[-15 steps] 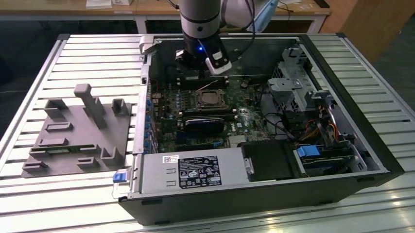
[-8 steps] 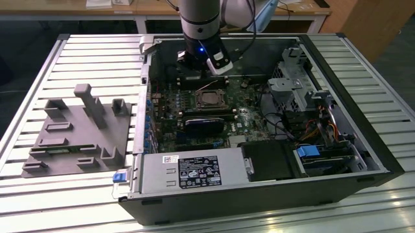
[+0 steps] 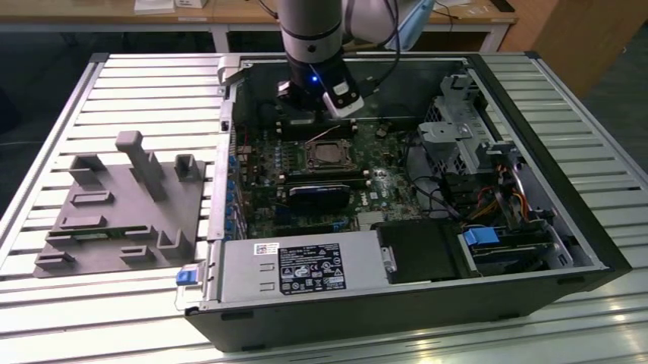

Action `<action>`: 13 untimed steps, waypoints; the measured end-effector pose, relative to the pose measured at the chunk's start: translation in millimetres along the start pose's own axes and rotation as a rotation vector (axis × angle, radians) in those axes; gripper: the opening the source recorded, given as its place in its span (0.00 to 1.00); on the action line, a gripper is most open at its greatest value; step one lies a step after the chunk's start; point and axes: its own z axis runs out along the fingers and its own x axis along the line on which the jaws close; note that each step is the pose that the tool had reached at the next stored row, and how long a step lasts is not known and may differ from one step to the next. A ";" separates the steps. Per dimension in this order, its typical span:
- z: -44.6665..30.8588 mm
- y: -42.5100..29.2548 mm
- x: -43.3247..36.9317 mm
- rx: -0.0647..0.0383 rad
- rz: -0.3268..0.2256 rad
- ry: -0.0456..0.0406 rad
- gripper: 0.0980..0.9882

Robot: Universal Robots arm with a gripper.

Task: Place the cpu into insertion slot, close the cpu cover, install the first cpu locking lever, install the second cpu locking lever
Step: 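Install the first cpu locking lever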

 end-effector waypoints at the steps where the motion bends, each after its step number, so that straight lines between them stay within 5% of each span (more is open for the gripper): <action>1: 0.6 -0.2 0.3 0.000 -0.001 -0.0069 0.00; 5: 4.1 -1.3 1.3 0.002 -0.004 -0.0289 0.00; 13: 13.2 -3.9 2.3 0.006 0.018 -0.0394 0.00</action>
